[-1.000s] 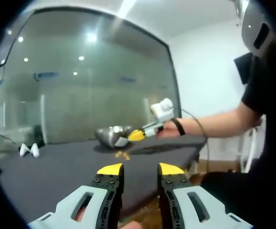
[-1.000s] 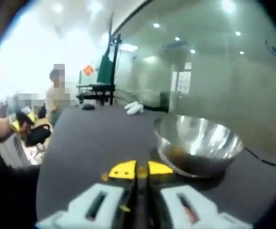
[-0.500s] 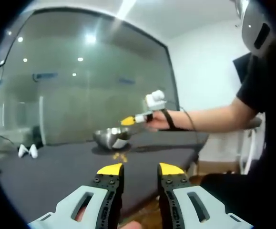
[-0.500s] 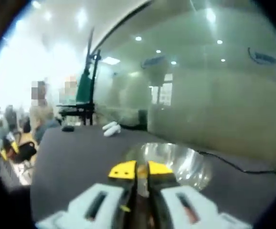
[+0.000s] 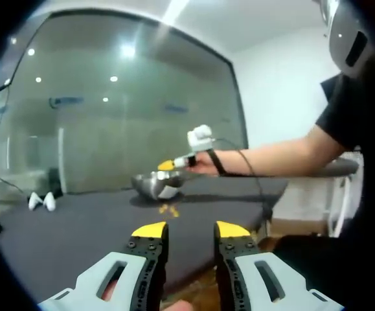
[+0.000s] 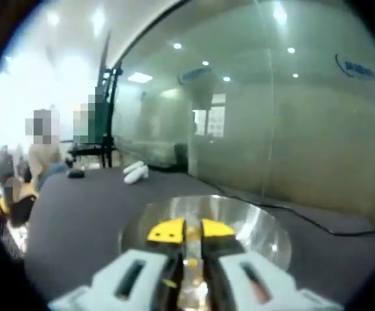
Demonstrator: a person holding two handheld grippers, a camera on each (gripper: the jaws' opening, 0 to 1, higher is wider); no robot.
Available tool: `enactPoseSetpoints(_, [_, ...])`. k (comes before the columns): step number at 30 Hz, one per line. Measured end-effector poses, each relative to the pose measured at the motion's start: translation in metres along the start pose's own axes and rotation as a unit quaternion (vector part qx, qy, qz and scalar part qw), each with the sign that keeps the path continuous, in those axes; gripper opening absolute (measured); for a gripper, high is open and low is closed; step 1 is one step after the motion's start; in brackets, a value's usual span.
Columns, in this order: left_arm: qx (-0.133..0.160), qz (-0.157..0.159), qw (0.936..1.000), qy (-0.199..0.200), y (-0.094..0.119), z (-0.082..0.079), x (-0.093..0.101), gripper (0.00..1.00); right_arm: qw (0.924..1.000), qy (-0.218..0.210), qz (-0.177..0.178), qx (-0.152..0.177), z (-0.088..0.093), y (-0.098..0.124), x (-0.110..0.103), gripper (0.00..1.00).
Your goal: Pick up the QQ candy scattered on the table and place it into the stainless steel bowl on the table
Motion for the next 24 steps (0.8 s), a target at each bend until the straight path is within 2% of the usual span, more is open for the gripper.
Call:
enactPoseSetpoints(4, [0.005,-0.004,1.0000,0.001,0.001,-0.002,-0.002,0.29,0.9998,-0.012,-0.007,0.011,0.000,0.002,-0.001,0.13])
enactPoseSetpoints(8, [0.008,-0.009,0.9999,-0.006,0.002,-0.002,-0.003,0.28,0.9998,-0.016,-0.011,0.006,0.008,0.003,-0.004,0.15])
enactPoseSetpoints(11, [0.018,-0.013,0.9998,0.004,0.003,-0.003,-0.004,0.27,0.9999,-0.011,-0.005,0.005,0.009,0.006,-0.006,0.15])
enactPoseSetpoints(12, [0.018,-0.014,0.9997,0.003,0.003,-0.004,-0.004,0.27,0.9999,0.005,0.010,0.012,0.004,0.008,-0.004,0.14])
enactPoseSetpoints(15, [0.013,-0.012,0.9998,0.000,0.004,-0.003,-0.004,0.27,0.9996,0.009,0.001,0.026,-0.008,0.012,-0.008,0.14])
enactPoseSetpoints(17, [0.013,-0.011,0.9999,0.000,0.004,-0.003,-0.003,0.27,0.9995,0.013,-0.005,0.029,-0.013,0.009,-0.002,0.14])
enactPoseSetpoints(24, [0.011,-0.005,0.9999,0.000,0.001,-0.002,0.000,0.27,0.9991,0.018,-0.022,0.033,-0.017,0.026,-0.013,0.16])
Point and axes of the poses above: the point that each gripper's makers call its tool centre point, and the gripper's own axes: y roughly backward along the fingers, x roughly to its right, z roughly out of its underside, the point moved 8 cm from there along y, roughly backward along the fingers, and after that the axes turned 8 degrees about -z, right-handed, at the moved point
